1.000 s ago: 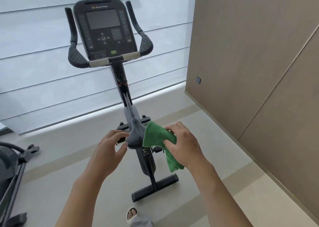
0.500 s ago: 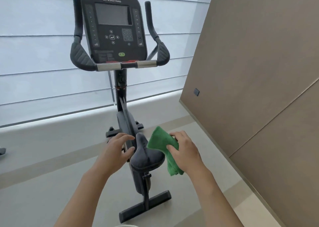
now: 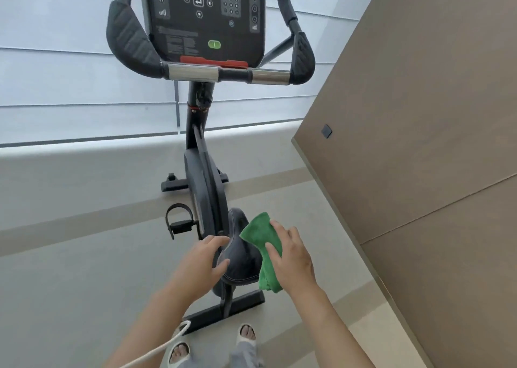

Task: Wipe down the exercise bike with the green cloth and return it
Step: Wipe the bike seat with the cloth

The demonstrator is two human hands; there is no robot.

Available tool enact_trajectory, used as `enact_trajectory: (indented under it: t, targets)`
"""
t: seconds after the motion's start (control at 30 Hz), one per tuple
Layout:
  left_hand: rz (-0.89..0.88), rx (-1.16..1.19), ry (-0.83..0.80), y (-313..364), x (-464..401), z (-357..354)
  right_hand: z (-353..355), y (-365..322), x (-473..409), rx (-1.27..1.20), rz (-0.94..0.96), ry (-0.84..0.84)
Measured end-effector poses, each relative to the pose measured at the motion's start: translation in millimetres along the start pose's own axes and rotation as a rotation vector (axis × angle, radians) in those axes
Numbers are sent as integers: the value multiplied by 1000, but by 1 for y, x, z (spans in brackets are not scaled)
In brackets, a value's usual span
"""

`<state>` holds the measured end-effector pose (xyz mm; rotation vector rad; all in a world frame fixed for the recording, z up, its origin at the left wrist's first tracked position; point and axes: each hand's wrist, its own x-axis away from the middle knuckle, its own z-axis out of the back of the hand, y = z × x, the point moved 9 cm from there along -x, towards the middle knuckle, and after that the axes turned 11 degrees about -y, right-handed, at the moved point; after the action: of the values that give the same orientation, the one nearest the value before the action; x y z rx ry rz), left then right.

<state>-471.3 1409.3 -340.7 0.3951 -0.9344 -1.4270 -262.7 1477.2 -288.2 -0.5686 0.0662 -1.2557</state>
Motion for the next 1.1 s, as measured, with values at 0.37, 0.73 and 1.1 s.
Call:
enact_trajectory:
  t: [0.37,0.73,1.1]
  targets:
    - [158,24,-82,-50,-26,-49,-86,21,-70,97,-8,-163]
    - [242,77,-81,-60,-37,-72,-130,27,-43,209,160,-94]
    - [316,58,-14,-67,-35,-89,-136,-12,-168,188,207,-196]
